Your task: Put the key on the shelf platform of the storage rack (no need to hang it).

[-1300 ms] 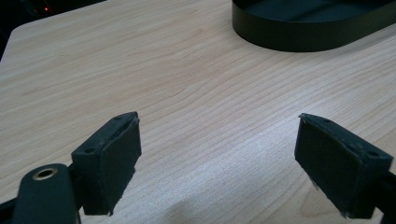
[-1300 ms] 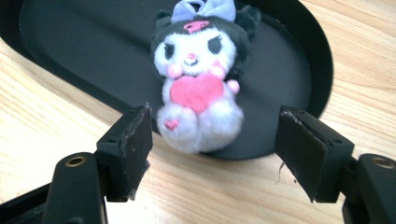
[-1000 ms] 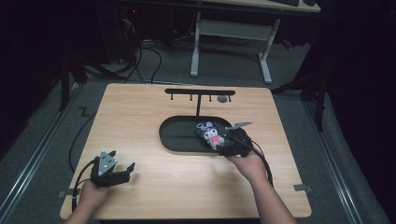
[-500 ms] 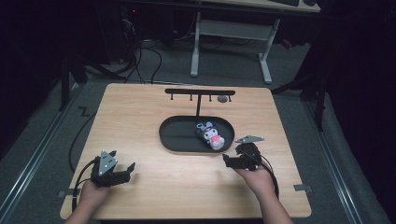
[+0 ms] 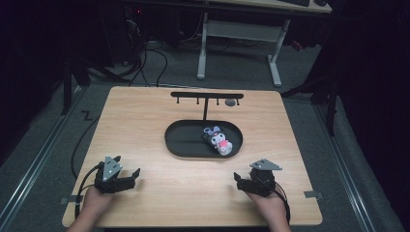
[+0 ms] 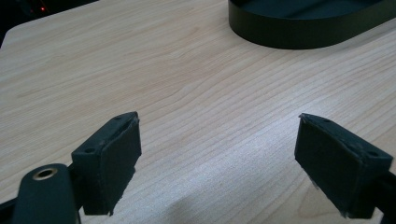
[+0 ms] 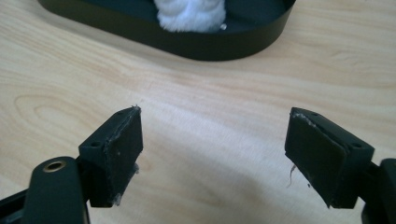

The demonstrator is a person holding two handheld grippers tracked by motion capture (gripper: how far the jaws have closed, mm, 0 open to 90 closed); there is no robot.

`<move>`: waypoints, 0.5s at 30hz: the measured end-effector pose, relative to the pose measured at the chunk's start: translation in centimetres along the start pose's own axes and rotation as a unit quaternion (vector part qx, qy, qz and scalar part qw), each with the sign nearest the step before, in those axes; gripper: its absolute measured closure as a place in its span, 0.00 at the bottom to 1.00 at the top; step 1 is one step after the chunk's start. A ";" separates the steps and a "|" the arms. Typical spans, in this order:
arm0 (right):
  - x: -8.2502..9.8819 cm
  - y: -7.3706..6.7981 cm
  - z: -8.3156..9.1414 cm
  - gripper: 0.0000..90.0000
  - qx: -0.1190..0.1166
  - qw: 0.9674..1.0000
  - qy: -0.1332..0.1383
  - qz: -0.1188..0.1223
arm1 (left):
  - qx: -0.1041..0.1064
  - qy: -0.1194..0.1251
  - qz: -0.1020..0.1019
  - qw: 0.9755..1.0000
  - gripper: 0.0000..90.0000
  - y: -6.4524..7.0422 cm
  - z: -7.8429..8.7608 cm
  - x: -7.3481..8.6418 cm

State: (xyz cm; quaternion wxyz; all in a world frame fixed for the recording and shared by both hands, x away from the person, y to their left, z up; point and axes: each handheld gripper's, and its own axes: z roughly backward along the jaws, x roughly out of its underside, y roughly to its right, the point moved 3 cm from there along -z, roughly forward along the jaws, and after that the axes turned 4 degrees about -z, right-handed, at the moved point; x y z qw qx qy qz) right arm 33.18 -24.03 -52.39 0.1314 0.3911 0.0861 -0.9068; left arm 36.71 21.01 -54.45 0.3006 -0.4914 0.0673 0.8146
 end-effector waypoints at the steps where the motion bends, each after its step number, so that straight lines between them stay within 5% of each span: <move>1: 0.8 -0.2 0.1 0.21 0.001 1.000 0.006 0.000 | 0.001 0.000 -0.001 1.000 0.17 0.0 0.0 0.0; 9: 3.0 -0.5 2.2 0.21 0.000 0.998 0.059 0.001 | 0.002 0.001 -0.001 1.000 0.17 0.1 -0.1 -0.1; 15: 3.1 0.0 2.2 0.20 0.003 0.998 0.062 -0.013 | 0.002 0.000 -0.002 1.000 0.17 0.1 0.0 -0.1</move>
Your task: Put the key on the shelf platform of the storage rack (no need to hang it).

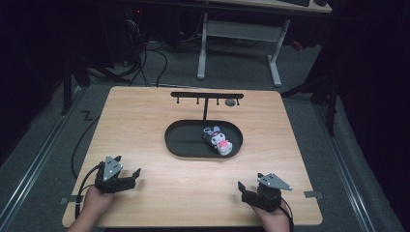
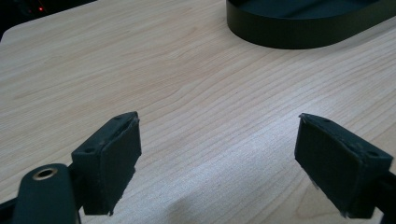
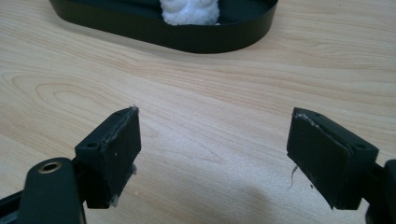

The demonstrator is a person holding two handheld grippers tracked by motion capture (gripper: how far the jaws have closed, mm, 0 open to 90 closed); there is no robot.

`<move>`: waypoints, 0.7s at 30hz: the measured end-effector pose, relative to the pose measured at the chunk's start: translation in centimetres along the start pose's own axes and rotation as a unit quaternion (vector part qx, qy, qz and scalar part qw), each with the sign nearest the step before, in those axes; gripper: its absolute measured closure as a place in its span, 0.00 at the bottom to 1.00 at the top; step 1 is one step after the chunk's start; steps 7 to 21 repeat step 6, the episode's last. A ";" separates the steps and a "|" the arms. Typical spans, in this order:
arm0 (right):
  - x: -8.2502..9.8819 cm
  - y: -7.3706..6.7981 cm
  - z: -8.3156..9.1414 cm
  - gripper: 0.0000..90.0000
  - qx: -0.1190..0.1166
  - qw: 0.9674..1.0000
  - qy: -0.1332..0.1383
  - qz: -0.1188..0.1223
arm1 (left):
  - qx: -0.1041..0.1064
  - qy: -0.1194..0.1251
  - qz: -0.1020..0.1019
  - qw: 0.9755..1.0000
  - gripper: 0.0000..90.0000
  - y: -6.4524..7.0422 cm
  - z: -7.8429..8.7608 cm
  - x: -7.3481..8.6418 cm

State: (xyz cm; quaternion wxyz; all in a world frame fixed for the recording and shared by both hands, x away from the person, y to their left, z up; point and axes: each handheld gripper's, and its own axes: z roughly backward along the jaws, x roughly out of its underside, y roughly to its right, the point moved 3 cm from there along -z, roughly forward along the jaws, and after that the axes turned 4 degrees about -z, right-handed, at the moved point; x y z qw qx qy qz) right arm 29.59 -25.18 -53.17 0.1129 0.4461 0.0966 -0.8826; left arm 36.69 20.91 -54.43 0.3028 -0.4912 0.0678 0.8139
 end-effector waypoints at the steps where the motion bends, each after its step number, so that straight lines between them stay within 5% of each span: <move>1: 0.0 0.0 0.0 0.20 0.000 1.000 0.001 -0.001 | 0.000 0.000 0.000 1.000 0.17 0.0 0.0 0.0; 21: -0.1 0.1 0.1 0.18 0.002 1.000 0.013 0.001 | 0.001 0.001 0.002 1.000 0.17 0.0 -0.1 0.0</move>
